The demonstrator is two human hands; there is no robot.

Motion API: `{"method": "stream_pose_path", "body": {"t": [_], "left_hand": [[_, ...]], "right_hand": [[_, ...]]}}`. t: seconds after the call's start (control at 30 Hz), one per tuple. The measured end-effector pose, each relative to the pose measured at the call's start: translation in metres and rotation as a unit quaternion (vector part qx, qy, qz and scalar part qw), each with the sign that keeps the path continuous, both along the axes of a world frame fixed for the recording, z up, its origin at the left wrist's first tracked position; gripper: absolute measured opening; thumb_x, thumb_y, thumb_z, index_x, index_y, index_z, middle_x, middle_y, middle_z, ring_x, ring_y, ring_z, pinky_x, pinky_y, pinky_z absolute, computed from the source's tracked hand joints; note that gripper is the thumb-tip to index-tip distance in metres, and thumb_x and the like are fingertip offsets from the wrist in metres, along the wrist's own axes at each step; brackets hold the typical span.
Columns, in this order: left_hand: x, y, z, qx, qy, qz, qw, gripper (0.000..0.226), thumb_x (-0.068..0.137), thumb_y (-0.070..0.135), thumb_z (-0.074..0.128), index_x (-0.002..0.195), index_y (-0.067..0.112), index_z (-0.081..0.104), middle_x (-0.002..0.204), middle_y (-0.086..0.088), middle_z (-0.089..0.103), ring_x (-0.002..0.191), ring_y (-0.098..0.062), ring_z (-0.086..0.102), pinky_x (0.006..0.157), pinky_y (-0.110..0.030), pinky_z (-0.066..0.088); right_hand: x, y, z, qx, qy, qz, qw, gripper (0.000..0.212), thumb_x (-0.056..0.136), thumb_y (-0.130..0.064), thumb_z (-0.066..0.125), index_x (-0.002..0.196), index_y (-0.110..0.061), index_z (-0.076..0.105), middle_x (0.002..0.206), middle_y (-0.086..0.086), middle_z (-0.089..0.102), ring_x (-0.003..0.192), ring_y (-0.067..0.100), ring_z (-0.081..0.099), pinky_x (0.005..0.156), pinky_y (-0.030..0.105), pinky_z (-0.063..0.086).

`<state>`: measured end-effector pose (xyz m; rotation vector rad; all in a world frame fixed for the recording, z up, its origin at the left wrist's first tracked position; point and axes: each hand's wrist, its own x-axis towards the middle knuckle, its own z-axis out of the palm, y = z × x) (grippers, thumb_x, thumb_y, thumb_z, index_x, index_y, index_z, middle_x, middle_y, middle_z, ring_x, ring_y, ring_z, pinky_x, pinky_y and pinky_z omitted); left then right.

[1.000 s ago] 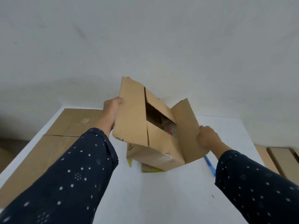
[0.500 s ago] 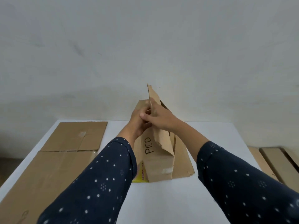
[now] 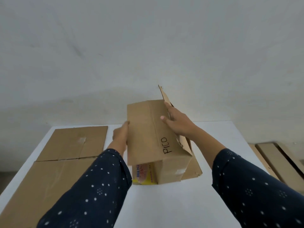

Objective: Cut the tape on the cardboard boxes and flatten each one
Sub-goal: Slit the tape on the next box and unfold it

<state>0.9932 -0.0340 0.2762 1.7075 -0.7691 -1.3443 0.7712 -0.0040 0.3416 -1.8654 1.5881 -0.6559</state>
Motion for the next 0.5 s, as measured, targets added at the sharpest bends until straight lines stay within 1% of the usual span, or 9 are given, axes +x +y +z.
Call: {"method": "stream_pose_path", "body": {"t": [0.07, 0.13, 0.2, 0.27, 0.3, 0.33, 0.4, 0.43, 0.5], "left_hand": [[0.011, -0.006, 0.024, -0.055, 0.081, -0.05, 0.994, 0.058, 0.094, 0.062, 0.049, 0.118, 0.012, 0.067, 0.112, -0.005, 0.072, 0.101, -0.023, 0.067, 0.087, -0.037, 0.054], [0.011, -0.008, 0.049, -0.067, 0.131, -0.132, 0.98, 0.062, 0.099, 0.066, 0.036, 0.118, 0.018, 0.07, 0.116, 0.0, 0.073, 0.11, -0.02, 0.066, 0.097, -0.038, 0.052], [0.0, -0.009, 0.062, -0.066, 0.133, -0.209, 0.967, 0.065, 0.1, 0.067, 0.029, 0.119, 0.023, 0.073, 0.122, 0.006, 0.071, 0.117, -0.018, 0.063, 0.105, -0.039, 0.046], [-0.013, -0.005, 0.066, -0.059, 0.12, -0.257, 0.957, 0.064, 0.101, 0.065, 0.025, 0.123, 0.027, 0.072, 0.134, 0.008, 0.063, 0.124, -0.019, 0.056, 0.11, -0.042, 0.041], [-0.019, -0.002, 0.064, -0.055, 0.114, -0.268, 0.955, 0.062, 0.102, 0.065, 0.025, 0.125, 0.03, 0.071, 0.138, 0.007, 0.058, 0.125, -0.02, 0.054, 0.111, -0.044, 0.039], [-0.025, 0.002, 0.062, -0.052, 0.106, -0.282, 0.952, 0.059, 0.101, 0.065, 0.027, 0.129, 0.033, 0.068, 0.141, 0.007, 0.054, 0.124, -0.021, 0.052, 0.11, -0.046, 0.04], [-0.033, 0.012, 0.06, -0.042, 0.082, -0.323, 0.942, 0.059, 0.099, 0.07, 0.029, 0.139, 0.036, 0.055, 0.142, 0.003, 0.049, 0.119, -0.023, 0.054, 0.103, -0.046, 0.046], [-0.034, 0.016, 0.059, -0.03, 0.061, -0.35, 0.934, 0.064, 0.096, 0.074, 0.028, 0.143, 0.035, 0.048, 0.143, -0.001, 0.049, 0.119, -0.024, 0.055, 0.102, -0.044, 0.047], [-0.033, 0.018, 0.06, 0.025, 0.003, -0.398, 0.917, 0.084, 0.088, 0.084, 0.025, 0.153, 0.033, 0.033, 0.149, -0.009, 0.046, 0.127, -0.029, 0.053, 0.103, -0.044, 0.047]], "right_hand": [[0.003, 0.003, 0.006, 0.003, -0.026, -0.009, 1.0, 0.073, 0.1, -0.05, 0.045, 0.159, -0.028, 0.008, 0.163, -0.003, 0.02, 0.147, 0.02, 0.027, 0.117, 0.037, 0.024], [0.013, 0.007, 0.009, 0.007, -0.033, -0.011, 0.999, 0.082, 0.095, -0.063, 0.043, 0.159, -0.027, 0.007, 0.164, -0.003, 0.017, 0.149, 0.021, 0.022, 0.119, 0.04, 0.023], [0.025, 0.008, 0.01, 0.024, -0.041, -0.025, 0.999, 0.093, 0.086, -0.077, 0.041, 0.159, -0.029, 0.007, 0.165, -0.002, 0.013, 0.15, 0.022, 0.02, 0.12, 0.045, 0.022], [0.033, 0.007, 0.009, 0.028, -0.039, -0.036, 0.998, 0.103, 0.078, -0.085, 0.045, 0.158, -0.03, 0.009, 0.164, 0.0, 0.017, 0.149, 0.023, 0.022, 0.119, 0.048, 0.026], [0.034, 0.006, 0.008, 0.027, -0.031, -0.036, 0.999, 0.104, 0.077, -0.083, 0.049, 0.158, -0.03, 0.009, 0.163, 0.0, 0.02, 0.148, 0.023, 0.026, 0.117, 0.048, 0.03], [0.034, 0.005, 0.008, 0.025, -0.023, -0.034, 0.999, 0.101, 0.08, -0.075, 0.053, 0.158, -0.03, 0.008, 0.162, 0.001, 0.023, 0.146, 0.023, 0.03, 0.115, 0.047, 0.033], [0.029, 0.006, 0.008, 0.023, -0.02, -0.041, 0.999, 0.087, 0.091, -0.053, 0.055, 0.158, -0.029, 0.006, 0.16, 0.0, 0.026, 0.142, 0.025, 0.035, 0.114, 0.042, 0.035], [0.026, 0.007, 0.008, 0.02, -0.021, -0.048, 0.998, 0.079, 0.096, -0.045, 0.053, 0.158, -0.029, 0.007, 0.16, 0.0, 0.028, 0.141, 0.024, 0.036, 0.113, 0.039, 0.035], [0.022, 0.011, 0.007, 0.02, -0.021, -0.052, 0.998, 0.068, 0.102, -0.037, 0.047, 0.158, -0.03, 0.01, 0.158, -0.002, 0.031, 0.14, 0.024, 0.038, 0.113, 0.039, 0.036]]}}
